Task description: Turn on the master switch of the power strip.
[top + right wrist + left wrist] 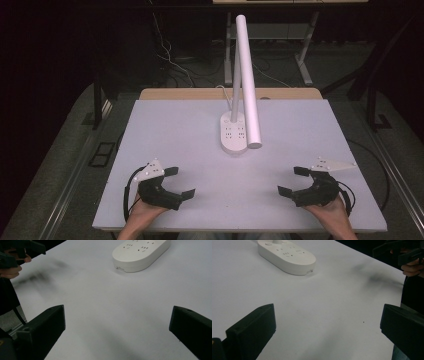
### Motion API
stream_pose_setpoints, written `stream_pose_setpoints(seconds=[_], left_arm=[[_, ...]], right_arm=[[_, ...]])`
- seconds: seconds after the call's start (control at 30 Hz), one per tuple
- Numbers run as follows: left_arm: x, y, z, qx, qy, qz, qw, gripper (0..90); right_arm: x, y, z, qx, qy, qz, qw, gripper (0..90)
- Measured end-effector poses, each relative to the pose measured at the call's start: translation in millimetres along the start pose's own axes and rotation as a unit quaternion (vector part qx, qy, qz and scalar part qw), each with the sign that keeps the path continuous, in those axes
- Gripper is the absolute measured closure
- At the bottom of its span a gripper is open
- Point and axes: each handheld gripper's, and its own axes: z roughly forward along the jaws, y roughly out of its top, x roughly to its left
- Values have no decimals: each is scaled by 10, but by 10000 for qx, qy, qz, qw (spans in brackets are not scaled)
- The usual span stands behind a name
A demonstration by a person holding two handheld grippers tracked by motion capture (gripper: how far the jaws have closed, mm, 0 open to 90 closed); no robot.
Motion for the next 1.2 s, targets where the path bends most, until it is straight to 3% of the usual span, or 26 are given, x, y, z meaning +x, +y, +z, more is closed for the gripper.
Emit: stream_pose_setpoints(seconds=[0.6, 0.83, 1.2], left_arm=[[-3, 6, -6, 66, 15, 46, 10000, 0], [1, 15, -35, 27, -56, -86, 9999, 0], [30, 90, -67, 185, -68, -71, 9998, 0]], right_arm=[[-22, -18, 22, 132, 41, 31, 9999, 0], [-11, -26, 34, 209, 51, 34, 9998, 0], [-10, -32, 48, 271, 73, 30, 9996, 0]])
